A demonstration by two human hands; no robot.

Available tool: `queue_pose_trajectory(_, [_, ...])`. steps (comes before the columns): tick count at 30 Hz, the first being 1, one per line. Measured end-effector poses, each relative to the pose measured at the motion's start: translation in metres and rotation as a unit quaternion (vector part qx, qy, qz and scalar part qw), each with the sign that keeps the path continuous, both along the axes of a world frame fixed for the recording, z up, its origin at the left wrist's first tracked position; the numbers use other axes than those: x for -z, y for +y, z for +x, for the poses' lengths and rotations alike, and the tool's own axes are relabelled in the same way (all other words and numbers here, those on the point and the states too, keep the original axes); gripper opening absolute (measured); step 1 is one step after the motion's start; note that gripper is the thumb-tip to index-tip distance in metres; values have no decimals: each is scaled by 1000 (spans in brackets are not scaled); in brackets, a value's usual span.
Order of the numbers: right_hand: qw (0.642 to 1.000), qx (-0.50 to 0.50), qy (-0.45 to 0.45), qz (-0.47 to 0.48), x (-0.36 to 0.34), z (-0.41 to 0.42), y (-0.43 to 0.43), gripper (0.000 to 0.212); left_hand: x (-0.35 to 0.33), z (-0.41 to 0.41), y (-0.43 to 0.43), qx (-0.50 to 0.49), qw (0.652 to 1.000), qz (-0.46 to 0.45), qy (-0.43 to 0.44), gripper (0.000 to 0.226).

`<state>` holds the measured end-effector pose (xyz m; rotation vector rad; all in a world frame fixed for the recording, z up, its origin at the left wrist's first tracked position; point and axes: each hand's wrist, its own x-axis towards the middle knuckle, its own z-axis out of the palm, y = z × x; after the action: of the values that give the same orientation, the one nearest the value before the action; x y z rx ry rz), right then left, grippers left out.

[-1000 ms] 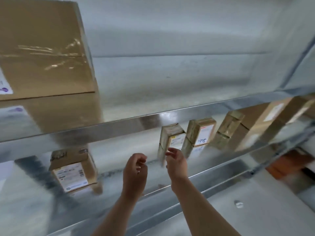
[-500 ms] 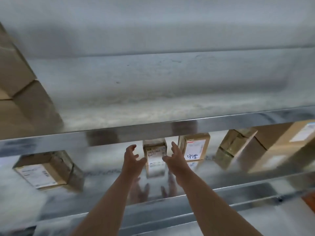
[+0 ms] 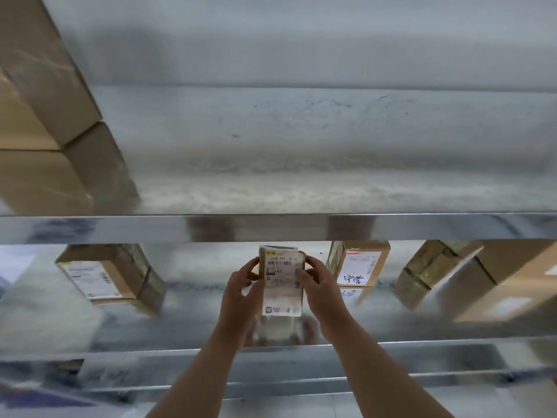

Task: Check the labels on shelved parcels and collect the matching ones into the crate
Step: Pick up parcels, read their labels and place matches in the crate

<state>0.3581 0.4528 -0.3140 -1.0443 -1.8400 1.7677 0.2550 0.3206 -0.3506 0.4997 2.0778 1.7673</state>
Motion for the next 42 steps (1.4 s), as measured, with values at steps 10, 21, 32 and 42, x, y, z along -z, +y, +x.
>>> queue_pose_trajectory(10, [978, -15, 154, -142, -32, 44, -74, 32, -43, 45, -64, 77, 968, 183, -152, 58])
queue_pose_trajectory(21, [971, -47, 205, -111, -63, 57, -78, 42, -81, 53, -76, 82, 972, 194, -108, 50])
queue_pose_trajectory(32, [974, -84, 185, -98, -69, 52, -51, 26, -88, 59, -56, 34, 979, 186, -75, 38])
queue_pose_trajectory(42, [976, -133, 135, -106, -53, 46, -39, 37, -80, 51, -57, -32, 988, 135, -74, 34])
